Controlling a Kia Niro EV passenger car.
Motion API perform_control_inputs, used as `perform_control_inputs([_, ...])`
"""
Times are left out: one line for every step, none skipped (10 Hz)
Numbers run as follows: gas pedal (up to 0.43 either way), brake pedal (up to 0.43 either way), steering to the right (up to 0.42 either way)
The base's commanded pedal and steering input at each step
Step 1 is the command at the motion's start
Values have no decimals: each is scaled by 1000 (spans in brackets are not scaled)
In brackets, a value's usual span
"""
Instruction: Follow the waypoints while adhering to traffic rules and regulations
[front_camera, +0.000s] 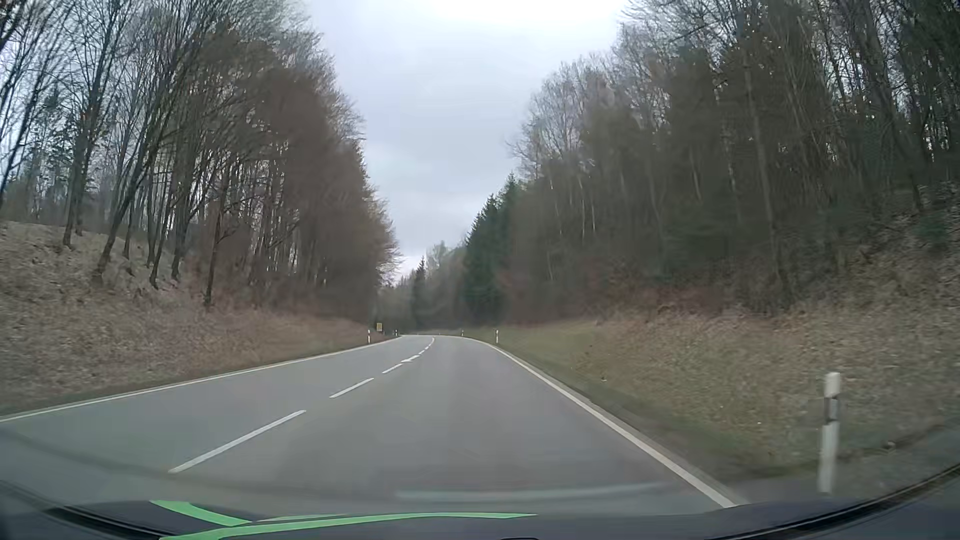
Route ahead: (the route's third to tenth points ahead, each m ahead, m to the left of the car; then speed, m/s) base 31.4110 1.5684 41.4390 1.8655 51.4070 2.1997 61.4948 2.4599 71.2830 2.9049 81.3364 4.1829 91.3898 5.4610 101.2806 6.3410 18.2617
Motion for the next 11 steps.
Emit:
perform_control_inputs([189,0,-7])
perform_control_inputs([189,0,-6])
perform_control_inputs([189,0,-6])
perform_control_inputs([189,0,-6])
perform_control_inputs([189,0,-6])
perform_control_inputs([189,0,-6])
perform_control_inputs([189,0,-6])
perform_control_inputs([197,0,-6])
perform_control_inputs([197,0,-5])
perform_control_inputs([197,0,-5])
perform_control_inputs([197,0,-5])
